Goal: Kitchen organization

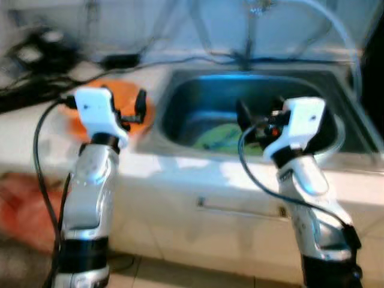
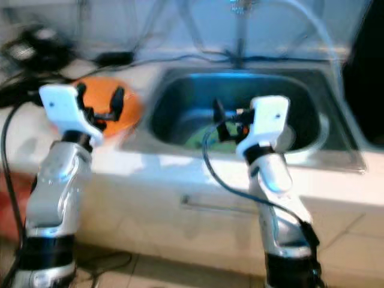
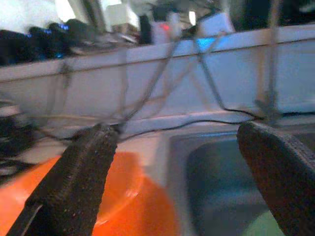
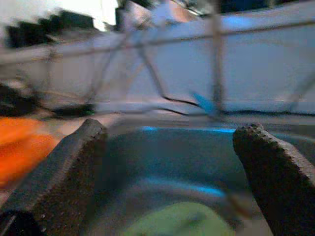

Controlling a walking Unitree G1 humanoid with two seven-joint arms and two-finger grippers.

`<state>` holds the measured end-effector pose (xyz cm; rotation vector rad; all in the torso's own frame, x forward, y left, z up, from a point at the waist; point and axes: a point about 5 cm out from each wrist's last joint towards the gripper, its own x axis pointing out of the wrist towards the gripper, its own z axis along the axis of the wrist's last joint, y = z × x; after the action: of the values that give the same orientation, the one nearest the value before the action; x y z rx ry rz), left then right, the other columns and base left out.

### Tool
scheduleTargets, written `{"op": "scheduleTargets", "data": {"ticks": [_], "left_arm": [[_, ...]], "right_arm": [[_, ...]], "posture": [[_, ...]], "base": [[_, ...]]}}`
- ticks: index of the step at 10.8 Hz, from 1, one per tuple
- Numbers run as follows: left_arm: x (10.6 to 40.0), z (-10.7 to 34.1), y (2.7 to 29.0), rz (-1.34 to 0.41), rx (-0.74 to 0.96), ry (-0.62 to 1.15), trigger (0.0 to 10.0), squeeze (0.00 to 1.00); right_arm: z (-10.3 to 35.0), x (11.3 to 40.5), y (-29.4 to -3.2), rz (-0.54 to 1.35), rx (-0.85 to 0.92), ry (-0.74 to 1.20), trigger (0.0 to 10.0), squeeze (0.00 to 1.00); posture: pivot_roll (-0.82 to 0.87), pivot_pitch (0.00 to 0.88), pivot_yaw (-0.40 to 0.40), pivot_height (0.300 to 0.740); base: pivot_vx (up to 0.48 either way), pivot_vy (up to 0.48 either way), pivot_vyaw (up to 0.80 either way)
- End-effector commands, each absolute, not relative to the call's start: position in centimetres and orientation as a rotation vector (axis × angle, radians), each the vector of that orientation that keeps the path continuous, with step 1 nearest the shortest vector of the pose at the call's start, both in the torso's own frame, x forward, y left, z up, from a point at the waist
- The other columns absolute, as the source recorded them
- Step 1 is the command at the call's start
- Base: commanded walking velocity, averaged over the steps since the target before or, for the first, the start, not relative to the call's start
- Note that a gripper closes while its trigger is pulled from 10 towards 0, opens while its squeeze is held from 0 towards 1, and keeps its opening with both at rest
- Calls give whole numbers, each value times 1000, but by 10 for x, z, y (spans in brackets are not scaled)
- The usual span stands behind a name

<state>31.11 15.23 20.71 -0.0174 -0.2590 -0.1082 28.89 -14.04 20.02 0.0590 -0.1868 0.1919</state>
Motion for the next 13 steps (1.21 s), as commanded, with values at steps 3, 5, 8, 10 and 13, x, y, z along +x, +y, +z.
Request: {"op": "scheduleTargets", "data": {"ticks": [3, 5, 8, 10, 13], "left_arm": [[311, 208, 159, -79, -19, -249, 10000, 0], [312, 208, 160, -63, -12, -248, 10000, 0], [321, 215, 168, -38, 4, -260, 10000, 0], [321, 215, 167, -38, 2, -262, 10000, 0], [319, 217, 164, -57, 5, -268, 10000, 0]], "right_arm": [[204, 289, -135, 203, 70, -197, 10000, 0], [204, 289, -134, 203, 72, -196, 10000, 0], [205, 289, -134, 203, 75, -198, 10000, 0], [205, 289, -134, 200, 75, -197, 10000, 0], [205, 289, -135, 195, 81, -195, 10000, 0]], "posture": [[141, 19, 92, 740], [140, 20, 93, 740], [138, 18, 94, 740], [137, 19, 94, 740], [139, 22, 92, 740]], "base": [[0, 101, 0], [0, 0, 0], [0, 0, 0], [0, 0, 0], [107, 0, 0]]}}
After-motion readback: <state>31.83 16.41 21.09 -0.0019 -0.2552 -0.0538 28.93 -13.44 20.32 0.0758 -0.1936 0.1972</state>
